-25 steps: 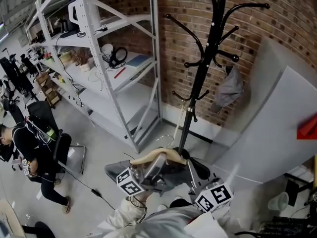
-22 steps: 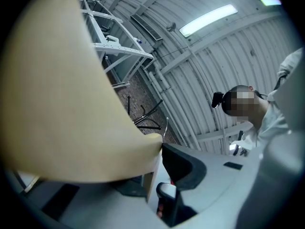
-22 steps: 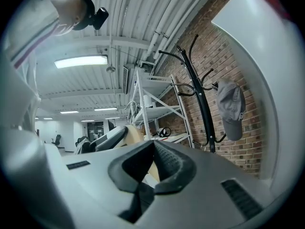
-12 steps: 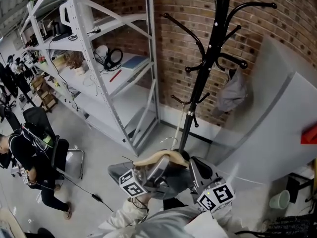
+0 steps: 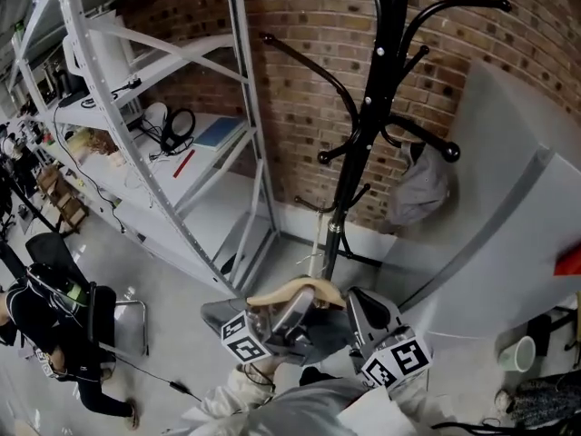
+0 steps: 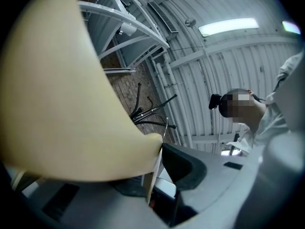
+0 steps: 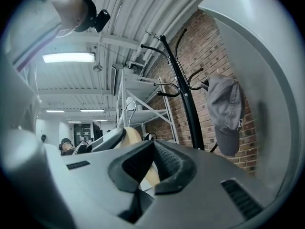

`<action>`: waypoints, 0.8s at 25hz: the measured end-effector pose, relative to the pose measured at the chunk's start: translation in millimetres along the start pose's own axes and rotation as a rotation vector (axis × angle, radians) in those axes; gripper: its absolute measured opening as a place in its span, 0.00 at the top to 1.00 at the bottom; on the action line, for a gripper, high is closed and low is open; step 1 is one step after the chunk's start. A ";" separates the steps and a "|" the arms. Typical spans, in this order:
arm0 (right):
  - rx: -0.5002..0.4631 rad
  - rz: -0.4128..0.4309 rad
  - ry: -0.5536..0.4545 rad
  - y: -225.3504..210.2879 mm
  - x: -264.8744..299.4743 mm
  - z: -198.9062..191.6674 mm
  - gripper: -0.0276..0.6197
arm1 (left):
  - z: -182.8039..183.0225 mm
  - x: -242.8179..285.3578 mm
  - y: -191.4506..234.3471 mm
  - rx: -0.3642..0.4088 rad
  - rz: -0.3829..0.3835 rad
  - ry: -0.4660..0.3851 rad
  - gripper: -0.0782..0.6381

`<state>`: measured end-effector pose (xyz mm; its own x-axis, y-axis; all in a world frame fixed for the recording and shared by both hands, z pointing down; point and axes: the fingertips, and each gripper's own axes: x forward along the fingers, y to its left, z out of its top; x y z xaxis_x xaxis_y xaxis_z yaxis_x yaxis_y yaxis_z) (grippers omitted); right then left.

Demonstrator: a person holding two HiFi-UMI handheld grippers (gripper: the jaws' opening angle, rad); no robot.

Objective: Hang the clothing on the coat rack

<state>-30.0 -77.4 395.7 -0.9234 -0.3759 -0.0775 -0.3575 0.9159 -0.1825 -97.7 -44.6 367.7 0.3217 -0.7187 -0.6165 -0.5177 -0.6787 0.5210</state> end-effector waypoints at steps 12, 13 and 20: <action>-0.011 -0.048 -0.014 -72.6 56.1 10.2 0.92 | 7.0 53.0 77.6 -0.045 -0.034 0.020 0.75; -0.013 -0.047 -0.017 -75.8 60.2 12.6 0.92 | 8.3 56.4 81.5 -0.047 -0.036 0.020 0.75; -0.013 -0.083 -0.039 -94.4 77.7 19.2 0.92 | 13.7 72.7 100.9 -0.080 -0.067 0.040 0.75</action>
<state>-65.3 -195.8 388.1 -0.8842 -0.4560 -0.1012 -0.4350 0.8828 -0.1774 -137.3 -163.2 367.4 0.3860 -0.6756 -0.6282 -0.4298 -0.7342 0.5255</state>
